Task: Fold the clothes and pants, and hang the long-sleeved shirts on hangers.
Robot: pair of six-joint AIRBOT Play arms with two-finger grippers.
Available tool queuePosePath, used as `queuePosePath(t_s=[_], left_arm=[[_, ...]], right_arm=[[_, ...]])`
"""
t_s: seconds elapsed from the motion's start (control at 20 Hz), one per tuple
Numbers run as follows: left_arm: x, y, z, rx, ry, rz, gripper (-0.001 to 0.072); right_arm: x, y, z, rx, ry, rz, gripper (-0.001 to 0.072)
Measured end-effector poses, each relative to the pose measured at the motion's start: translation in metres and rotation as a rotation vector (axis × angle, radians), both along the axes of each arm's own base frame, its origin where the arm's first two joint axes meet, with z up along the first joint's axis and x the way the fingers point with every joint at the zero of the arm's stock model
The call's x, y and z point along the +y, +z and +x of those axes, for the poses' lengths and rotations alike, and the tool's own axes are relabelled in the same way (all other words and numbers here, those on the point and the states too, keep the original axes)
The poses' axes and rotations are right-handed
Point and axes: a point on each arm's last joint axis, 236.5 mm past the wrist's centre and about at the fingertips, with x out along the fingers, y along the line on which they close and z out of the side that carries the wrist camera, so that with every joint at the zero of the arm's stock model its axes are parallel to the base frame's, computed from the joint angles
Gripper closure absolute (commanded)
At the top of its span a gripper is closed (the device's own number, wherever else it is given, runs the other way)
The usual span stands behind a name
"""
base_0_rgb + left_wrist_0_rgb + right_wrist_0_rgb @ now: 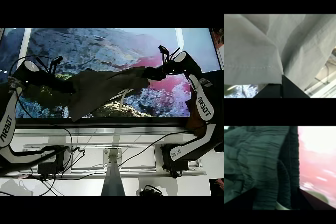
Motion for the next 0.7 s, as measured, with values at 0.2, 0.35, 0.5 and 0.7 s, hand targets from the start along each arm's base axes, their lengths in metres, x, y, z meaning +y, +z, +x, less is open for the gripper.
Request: queuePosePath(t_s=[0.2,0.35,0.5,0.7], left_arm=[[0.006,-0.004,0.007,-0.027,0.009,0.028,0.07],[0.011,-0.011,0.018,-0.057,0.032,0.051,0.07],[0.015,-0.024,0.025,-0.057,0.051,0.065,0.0701],[0.019,-0.039,0.025,-0.039,0.05,0.086,0.07]], right_arm=[[0.039,-0.01,-0.028,0.192,0.021,0.206,0.0131],[0.074,-0.006,-0.053,0.266,0.131,0.303,0.013],[0.117,0.002,-0.069,0.273,0.229,0.366,0.0128],[0.163,-0.001,-0.076,0.221,0.293,0.358,0.0094]])
